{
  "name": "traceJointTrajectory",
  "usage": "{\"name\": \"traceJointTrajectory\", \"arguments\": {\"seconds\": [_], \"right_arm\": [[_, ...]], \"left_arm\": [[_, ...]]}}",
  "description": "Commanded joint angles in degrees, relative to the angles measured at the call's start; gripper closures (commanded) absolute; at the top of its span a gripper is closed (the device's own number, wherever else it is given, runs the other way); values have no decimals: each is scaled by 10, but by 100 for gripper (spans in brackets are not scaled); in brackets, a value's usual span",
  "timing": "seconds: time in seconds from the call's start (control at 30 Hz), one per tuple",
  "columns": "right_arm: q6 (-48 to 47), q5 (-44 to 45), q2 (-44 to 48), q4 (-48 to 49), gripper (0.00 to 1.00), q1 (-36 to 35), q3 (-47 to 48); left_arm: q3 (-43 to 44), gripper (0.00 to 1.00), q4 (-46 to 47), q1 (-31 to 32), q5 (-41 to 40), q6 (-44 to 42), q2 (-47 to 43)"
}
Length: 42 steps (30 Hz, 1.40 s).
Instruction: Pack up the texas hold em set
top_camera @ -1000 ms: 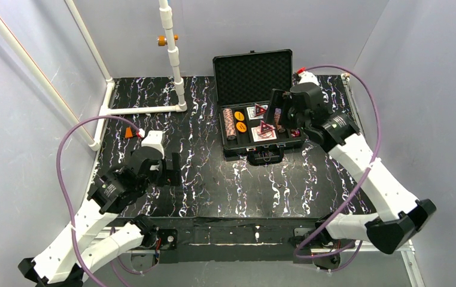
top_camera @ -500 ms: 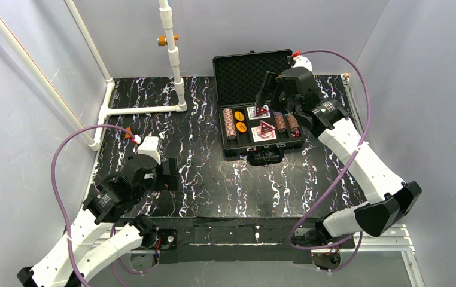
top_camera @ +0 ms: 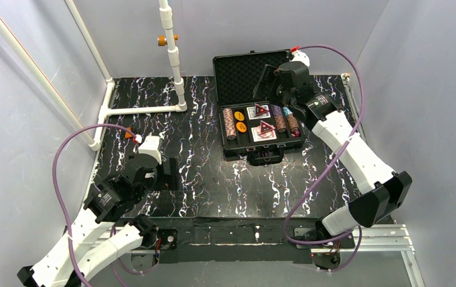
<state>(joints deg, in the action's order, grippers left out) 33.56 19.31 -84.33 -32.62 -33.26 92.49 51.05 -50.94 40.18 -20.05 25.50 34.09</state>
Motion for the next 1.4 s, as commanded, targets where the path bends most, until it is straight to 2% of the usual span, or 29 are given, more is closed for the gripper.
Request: {"name": "traceJointTrajectory", "arguments": {"seconds": [0.0, 0.4, 0.6, 0.63, 0.67, 0.9, 1.1, 1.37], "right_arm": [[18, 7, -15, 50, 2, 20, 28], [52, -101, -120, 97, 2, 98, 101], [63, -120, -171, 128, 0, 123, 130], [67, -123, -180, 132, 0, 127, 136], [71, -130, -189, 137, 0, 130, 141], [109, -163, -245, 189, 0, 151, 177], [135, -149, -293, 212, 0, 159, 220], [219, -71, -366, 230, 0, 165, 266]], "left_arm": [[-6, 2, 0, -4, -7, -8, 5], [-7, 2, -2, -4, -17, -8, 10], [-6, 2, -2, -4, -16, -8, 23], [-6, 2, 62, -4, -15, -8, 24], [-6, 0, 5, -4, -15, -8, 25], [-6, 1, -3, -4, -14, -8, 27], [-7, 1, -2, -4, -13, -7, 27], [-6, 1, -3, -4, -16, -7, 35]]}}
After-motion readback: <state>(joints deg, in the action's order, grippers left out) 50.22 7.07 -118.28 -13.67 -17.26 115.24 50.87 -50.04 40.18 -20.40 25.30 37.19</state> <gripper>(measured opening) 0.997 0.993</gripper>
